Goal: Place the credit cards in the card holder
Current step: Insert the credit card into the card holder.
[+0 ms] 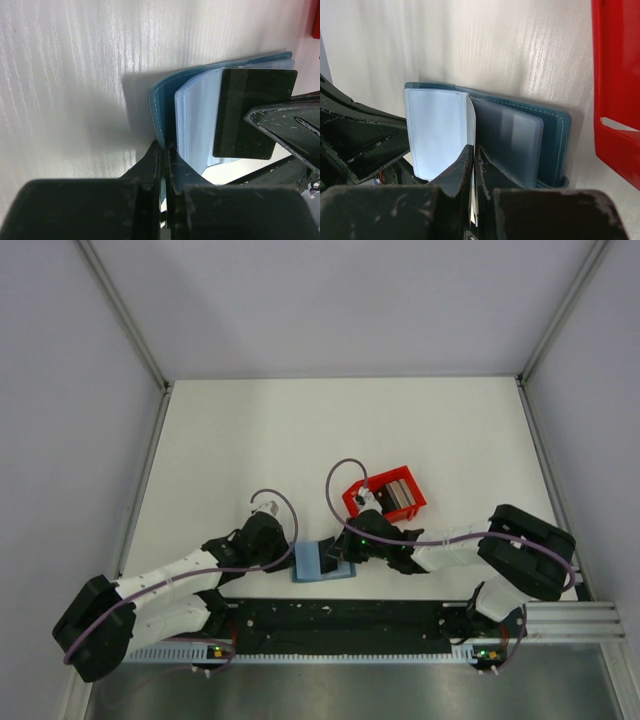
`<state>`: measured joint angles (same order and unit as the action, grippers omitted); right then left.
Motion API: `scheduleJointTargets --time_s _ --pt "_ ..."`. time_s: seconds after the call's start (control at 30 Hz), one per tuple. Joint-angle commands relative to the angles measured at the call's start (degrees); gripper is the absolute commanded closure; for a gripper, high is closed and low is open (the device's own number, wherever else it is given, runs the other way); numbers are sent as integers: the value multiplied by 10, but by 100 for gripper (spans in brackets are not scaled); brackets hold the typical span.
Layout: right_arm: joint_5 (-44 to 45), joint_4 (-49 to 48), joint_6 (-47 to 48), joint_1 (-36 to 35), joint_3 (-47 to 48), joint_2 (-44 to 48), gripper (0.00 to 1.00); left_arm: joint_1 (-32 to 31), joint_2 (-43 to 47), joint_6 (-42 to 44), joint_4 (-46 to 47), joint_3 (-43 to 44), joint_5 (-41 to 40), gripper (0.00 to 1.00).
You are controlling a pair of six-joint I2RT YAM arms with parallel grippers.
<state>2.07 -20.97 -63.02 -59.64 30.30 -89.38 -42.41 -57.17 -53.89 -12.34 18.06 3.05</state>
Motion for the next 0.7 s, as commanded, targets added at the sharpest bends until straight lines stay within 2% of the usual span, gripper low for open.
scheduleJointTargets --time_s 0.0,0.33,0.67 --pt "41 72 28 -2 0 11 100 -1 -11 10 -23 -15 -16 100" --pt "-18 26 34 -5 16 -50 100 -1 -13 8 -17 -20 -16 100" --pt "-42 4 25 -10 -19 -53 100 -1 -23 2 -8 -24 -18 100"
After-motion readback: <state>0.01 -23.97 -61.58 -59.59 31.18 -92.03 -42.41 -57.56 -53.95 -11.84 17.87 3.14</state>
